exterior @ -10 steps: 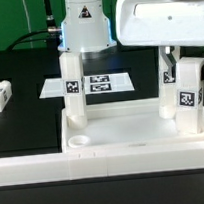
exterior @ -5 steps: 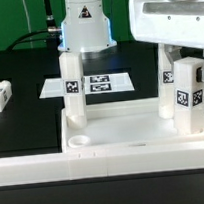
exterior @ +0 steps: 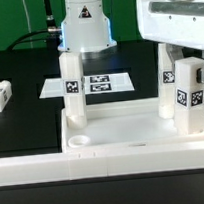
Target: Assemble desk
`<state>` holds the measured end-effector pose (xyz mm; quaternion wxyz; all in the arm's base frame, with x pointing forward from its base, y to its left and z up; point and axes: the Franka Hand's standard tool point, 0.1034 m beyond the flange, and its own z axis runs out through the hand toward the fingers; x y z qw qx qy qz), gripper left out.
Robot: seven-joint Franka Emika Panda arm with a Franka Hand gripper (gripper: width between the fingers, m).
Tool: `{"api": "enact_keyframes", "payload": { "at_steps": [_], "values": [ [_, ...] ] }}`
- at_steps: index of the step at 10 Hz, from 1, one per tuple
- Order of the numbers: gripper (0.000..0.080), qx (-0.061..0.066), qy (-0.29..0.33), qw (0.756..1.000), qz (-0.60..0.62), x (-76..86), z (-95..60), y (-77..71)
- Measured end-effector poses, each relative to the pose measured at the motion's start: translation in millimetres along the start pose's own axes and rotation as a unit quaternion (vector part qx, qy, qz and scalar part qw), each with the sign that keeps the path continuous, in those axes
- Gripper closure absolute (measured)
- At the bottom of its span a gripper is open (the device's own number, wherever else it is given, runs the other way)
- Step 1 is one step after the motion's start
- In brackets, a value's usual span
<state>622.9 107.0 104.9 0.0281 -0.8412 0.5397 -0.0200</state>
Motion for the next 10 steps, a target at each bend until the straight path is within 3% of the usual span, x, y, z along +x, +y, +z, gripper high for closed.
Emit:
{"api": "enact_keyframes", "payload": {
  "at_steps": [1,3,6,10],
  "values": [
    [0.0187,0.0,0.001,1.0,-0.031,0.3,-0.4,-0.1],
    [0.0157,0.002,0.002,0.991,-0.137,-0.8,-3.5,-1.8],
    [0.0151,0.003,0.003,0.959,-0.283,0.0,-3.1,-2.2],
    [0.0151,0.002,0.004,0.9,-0.436,1.4,-2.8,-1.7]
  ]
}}
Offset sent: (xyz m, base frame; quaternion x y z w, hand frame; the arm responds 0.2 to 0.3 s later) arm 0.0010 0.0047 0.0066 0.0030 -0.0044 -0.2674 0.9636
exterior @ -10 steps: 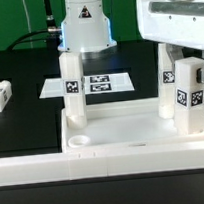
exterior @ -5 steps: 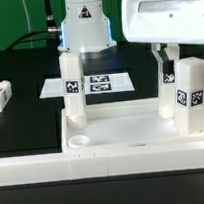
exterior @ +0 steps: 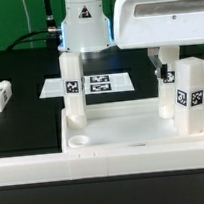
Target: Assemble desk
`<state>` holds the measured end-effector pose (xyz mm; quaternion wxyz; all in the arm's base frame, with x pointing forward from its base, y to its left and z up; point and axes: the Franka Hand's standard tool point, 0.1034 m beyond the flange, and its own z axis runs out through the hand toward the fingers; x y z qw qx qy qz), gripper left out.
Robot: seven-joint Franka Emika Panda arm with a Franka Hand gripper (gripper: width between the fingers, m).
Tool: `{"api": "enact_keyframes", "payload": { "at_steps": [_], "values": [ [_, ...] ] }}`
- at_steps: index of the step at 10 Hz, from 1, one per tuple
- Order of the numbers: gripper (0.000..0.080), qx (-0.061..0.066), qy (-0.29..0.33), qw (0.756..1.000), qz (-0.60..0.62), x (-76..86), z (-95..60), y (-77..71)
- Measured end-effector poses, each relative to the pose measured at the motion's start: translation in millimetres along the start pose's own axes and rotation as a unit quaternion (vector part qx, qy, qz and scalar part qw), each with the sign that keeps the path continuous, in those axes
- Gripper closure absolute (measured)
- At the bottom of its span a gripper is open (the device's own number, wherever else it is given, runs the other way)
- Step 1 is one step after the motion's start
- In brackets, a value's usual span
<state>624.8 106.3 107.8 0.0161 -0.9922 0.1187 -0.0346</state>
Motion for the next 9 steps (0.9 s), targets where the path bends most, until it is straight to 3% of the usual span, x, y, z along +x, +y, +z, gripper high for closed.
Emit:
{"api": "enact_keyframes", "payload": {
  "at_steps": [4,7,9],
  "values": [
    [0.0151,-0.009,0.001,0.992,-0.122,0.6,0.0,2.1],
    [0.0511,-0.009,0.001,0.993,-0.12,0.8,0.0,2.5],
    [0.051,-0.009,0.001,0.994,-0.106,0.8,0.0,2.6]
  ]
}}
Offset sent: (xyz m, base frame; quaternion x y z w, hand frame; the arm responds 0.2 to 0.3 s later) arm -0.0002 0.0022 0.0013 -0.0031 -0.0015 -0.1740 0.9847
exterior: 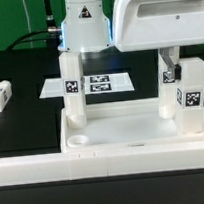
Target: Assemble desk
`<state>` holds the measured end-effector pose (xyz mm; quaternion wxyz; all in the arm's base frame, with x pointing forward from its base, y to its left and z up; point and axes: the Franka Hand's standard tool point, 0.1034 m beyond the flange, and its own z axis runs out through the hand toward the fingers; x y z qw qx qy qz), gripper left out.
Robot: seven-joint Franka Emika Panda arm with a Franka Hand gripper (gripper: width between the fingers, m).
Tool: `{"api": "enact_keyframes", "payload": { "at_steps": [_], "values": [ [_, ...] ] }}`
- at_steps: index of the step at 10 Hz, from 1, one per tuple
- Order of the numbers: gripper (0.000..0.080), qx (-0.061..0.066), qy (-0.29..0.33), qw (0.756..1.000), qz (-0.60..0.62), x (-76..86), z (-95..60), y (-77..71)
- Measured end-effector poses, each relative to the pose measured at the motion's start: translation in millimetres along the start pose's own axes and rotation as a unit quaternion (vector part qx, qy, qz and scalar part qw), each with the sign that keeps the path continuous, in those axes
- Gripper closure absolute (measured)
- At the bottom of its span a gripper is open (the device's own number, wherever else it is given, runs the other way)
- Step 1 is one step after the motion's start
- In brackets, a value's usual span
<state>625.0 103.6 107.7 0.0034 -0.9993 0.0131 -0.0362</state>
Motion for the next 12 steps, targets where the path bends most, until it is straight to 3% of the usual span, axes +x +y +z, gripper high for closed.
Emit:
{"api": "enact_keyframes", "payload": {
  "at_steps": [2,6,9,11,12],
  "values": [
    [0.051,0.001,0.0,1.0,0.03,0.0,0.0,0.0],
    [0.0509,0.004,-0.001,0.977,0.215,-0.2,0.2,-0.1],
    [0.0509,0.007,-0.004,0.939,0.343,-0.4,0.2,0.0],
    [0.0509,0.007,-0.007,0.898,0.44,-0.7,0.5,-0.5],
    [0.0509,0.007,-0.007,0.866,0.499,-0.5,0.5,-0.6]
  ]
}}
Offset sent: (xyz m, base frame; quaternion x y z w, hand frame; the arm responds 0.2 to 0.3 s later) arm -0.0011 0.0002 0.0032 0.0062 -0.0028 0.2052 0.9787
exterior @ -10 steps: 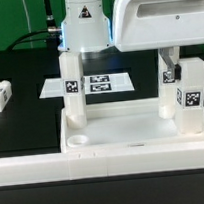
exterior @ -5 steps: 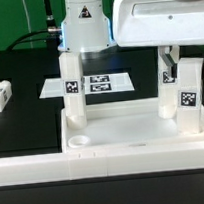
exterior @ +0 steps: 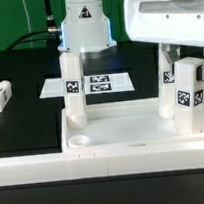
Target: Assemble desk
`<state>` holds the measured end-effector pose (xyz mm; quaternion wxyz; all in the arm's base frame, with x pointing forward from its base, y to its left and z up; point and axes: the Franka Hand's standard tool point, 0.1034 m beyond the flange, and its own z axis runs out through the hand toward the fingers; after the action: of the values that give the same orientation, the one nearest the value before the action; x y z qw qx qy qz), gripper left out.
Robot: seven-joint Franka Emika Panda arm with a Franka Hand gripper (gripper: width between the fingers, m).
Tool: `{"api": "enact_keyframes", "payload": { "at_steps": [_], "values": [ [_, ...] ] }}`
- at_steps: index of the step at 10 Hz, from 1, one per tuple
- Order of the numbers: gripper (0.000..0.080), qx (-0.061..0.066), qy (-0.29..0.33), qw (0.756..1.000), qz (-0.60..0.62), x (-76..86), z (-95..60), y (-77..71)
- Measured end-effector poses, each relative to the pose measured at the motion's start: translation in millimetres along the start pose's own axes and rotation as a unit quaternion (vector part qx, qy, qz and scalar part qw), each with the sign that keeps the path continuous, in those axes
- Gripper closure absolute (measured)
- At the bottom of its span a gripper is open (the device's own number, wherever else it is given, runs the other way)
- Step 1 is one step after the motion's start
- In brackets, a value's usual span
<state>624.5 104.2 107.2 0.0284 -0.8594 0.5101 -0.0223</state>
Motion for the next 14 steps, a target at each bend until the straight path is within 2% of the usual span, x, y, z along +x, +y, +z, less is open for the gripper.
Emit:
{"api": "enact_keyframes", "payload": {
  "at_steps": [4,6,7,8,9,11,14],
  "values": [
    [0.0509,0.002,-0.003,0.994,0.105,-0.4,-0.1,-0.5],
    [0.0496,0.002,-0.003,0.995,0.099,-0.6,0.2,-0.2],
    [0.0323,0.002,-0.003,0.997,0.083,-0.7,0.1,-0.3],
    [0.0189,0.0,-0.005,0.998,0.068,-1.5,-0.5,-0.3],
    [0.0189,-0.003,-0.006,0.999,0.033,-1.8,-1.8,-0.7],
    [0.0152,0.013,0.006,0.994,-0.108,6.3,-2.9,-4.2],
    [0.0151,0.011,0.008,0.979,-0.206,6.8,-2.4,-3.4]
  ]
}}
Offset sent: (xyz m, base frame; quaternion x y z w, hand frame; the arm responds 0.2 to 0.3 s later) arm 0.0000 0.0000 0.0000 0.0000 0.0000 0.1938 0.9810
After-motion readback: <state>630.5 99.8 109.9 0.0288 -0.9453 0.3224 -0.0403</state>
